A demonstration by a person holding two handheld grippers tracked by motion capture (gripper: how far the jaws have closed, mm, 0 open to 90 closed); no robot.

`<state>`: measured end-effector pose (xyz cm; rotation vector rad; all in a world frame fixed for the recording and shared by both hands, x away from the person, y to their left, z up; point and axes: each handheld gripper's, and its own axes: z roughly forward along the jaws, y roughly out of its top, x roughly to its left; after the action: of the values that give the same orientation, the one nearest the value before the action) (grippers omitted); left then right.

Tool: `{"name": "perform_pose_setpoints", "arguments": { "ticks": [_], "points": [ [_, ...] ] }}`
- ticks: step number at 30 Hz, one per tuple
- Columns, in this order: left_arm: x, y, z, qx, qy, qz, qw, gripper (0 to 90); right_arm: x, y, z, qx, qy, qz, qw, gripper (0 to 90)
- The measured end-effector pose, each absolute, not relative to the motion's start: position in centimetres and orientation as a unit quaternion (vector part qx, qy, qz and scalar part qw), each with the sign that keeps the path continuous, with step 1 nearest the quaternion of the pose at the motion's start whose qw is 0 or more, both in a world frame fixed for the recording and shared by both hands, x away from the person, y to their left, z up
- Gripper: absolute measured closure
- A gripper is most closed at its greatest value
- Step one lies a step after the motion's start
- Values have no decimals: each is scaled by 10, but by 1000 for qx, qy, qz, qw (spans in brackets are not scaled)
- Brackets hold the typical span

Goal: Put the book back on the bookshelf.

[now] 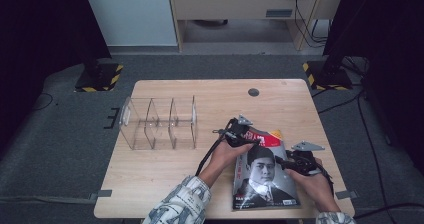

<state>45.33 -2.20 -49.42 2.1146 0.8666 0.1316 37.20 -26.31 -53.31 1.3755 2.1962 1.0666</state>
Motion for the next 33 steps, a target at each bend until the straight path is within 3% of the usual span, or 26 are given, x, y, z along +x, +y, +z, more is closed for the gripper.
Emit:
{"name": "perform_pose_setpoints", "arguments": {
  "ticks": [11,14,17,19,33],
  "points": [
    [456,-29,-495,859,330,44,390,582,372,-263,-533,479,776,375,167,468],
    [455,-29,-493,859,330,47,389,684,372,-263,-533,478,777,375,167,467],
    [455,-29,-492,857,334,45,389,712,372,-263,-533,477,777,374,167,468],
    [455,-28,-492,856,338,44,389,781,372,-263,-533,476,778,374,168,466],
    [452,-27,-487,849,346,47,397,826,372,-271,-528,491,762,384,175,441]
  ]
}}
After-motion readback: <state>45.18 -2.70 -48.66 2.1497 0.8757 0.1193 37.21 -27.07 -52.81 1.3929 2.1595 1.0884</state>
